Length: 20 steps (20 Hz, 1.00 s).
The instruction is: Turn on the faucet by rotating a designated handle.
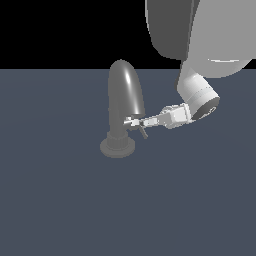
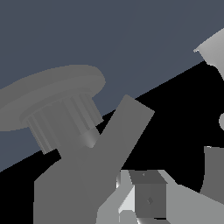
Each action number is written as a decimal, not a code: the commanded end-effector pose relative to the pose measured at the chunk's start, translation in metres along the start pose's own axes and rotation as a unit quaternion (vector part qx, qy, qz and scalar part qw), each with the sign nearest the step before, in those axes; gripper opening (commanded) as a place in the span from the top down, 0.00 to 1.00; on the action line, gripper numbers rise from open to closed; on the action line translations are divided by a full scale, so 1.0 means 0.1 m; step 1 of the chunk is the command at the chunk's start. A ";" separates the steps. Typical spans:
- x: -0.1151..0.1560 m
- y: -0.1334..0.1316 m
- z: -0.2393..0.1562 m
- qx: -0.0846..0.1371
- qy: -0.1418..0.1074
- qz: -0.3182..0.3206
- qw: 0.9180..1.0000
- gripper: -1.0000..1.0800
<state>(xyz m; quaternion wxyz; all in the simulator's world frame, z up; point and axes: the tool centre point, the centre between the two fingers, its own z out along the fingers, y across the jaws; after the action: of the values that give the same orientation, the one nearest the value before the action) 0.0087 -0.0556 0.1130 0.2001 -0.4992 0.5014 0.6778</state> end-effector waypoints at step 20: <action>0.48 -0.42 0.00 0.013 -0.006 0.023 1.000 1.00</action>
<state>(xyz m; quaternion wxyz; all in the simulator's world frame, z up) 0.0228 -0.0570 0.0961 0.1983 -0.4989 0.4966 0.6821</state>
